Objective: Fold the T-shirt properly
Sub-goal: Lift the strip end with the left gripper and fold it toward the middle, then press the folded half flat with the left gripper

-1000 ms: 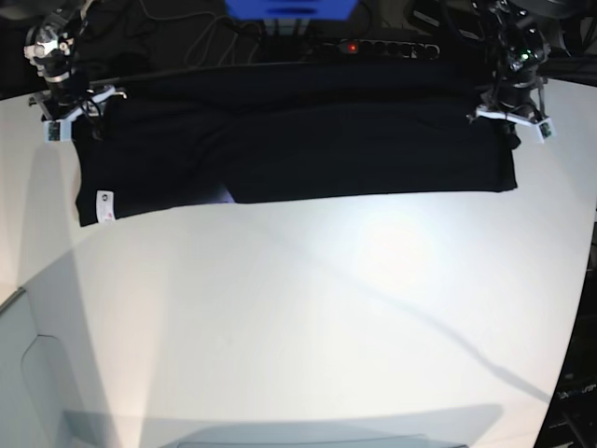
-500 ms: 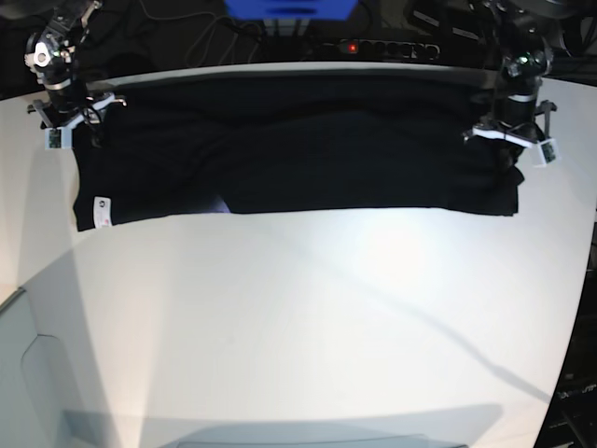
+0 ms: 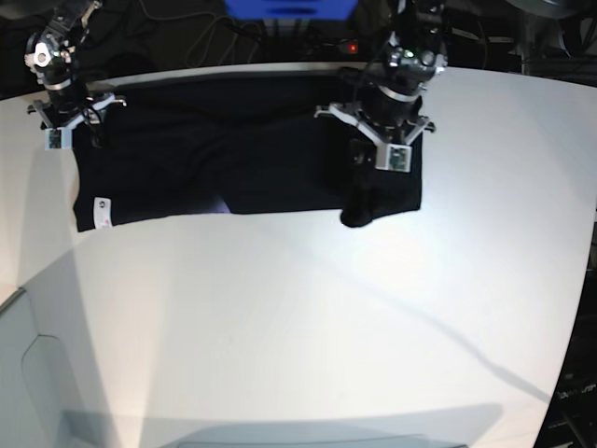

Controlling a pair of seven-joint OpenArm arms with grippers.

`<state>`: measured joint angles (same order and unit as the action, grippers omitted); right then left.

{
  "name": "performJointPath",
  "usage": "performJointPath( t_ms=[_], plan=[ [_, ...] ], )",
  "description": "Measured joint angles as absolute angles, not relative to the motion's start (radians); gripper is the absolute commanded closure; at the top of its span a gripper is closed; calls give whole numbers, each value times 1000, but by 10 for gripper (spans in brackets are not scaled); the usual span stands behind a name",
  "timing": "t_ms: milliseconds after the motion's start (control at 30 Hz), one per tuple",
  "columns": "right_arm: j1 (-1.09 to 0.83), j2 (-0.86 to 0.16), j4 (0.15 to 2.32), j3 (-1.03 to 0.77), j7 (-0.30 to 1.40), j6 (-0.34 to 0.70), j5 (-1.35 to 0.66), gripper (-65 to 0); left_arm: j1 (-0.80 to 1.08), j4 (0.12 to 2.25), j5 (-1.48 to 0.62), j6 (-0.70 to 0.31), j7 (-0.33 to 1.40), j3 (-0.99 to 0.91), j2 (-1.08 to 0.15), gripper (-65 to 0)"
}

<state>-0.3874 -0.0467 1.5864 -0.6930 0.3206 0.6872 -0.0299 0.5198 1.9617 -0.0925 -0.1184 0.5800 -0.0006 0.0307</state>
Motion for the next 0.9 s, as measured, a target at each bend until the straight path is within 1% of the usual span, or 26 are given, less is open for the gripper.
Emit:
performJointPath(
  t_ms=[100, 233, 300, 600, 900],
  plan=[
    [-371, -46, 1586, -694, 329, 687, -18, -321, 496, 1955, 20, -119, 583, 110, 79, -1],
    [-369, -44, 1586, -693, 328, 687, -19, -321, 470, 1955, 117, -123, 573, 190, 123, -1],
    [-369, -44, 1586, -693, 328, 687, -19, -321, 453, 1949, 133, -124, 586, 215, 125, -1],
    [-369, -44, 1586, -693, 328, 687, -19, -321, 397, 1788, 183, -120, 586, 345, 118, -1],
    [-369, -44, 1586, -693, 328, 687, -19, -321, 341, 1726, 176, -120, 583, 391, 117, -1]
  ],
)
